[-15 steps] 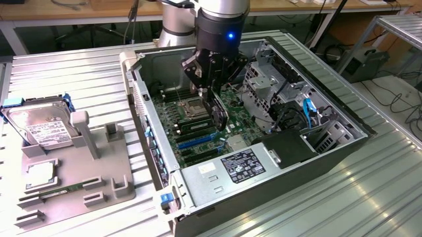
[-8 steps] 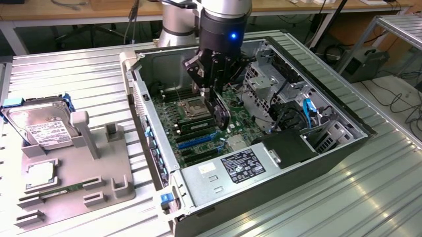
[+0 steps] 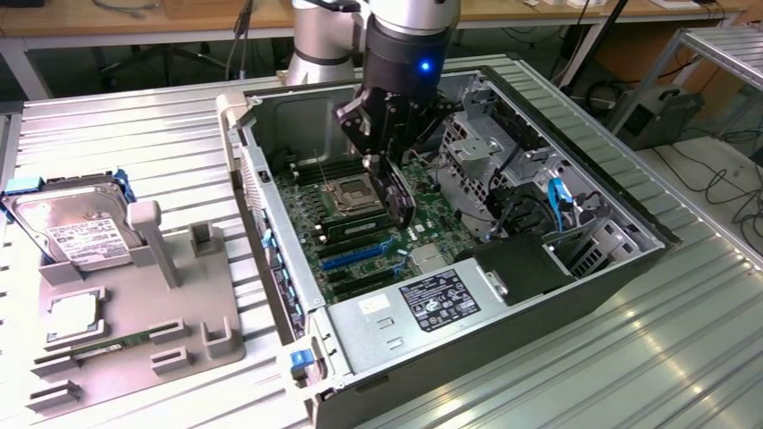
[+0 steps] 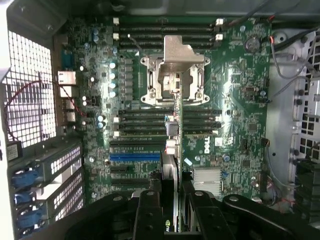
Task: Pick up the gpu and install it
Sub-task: 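Pick up the gpu and move the gpu toward the slot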
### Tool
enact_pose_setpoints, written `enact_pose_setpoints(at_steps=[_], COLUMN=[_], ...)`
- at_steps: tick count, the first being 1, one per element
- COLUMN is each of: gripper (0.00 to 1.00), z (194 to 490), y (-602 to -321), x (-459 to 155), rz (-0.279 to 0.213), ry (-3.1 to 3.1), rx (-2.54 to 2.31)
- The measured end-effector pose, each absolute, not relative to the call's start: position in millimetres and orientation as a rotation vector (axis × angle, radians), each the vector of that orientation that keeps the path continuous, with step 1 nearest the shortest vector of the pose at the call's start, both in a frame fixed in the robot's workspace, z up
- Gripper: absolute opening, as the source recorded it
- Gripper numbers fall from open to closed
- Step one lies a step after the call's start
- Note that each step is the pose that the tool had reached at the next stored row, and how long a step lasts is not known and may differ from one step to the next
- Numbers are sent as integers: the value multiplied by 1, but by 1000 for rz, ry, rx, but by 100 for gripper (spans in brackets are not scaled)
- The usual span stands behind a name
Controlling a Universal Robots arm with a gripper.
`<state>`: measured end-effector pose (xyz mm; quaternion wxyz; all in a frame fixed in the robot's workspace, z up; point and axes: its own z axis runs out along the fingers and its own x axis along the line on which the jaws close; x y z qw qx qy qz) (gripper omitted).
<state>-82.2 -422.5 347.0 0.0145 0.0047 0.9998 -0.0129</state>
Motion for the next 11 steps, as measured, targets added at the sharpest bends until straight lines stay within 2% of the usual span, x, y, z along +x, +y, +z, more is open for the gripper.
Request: enact_pose_setpoints(at_steps=[11], gripper=[26], z=[345], y=[-423], x=[-77], rz=[-33], ry=[3112], rx=[6])
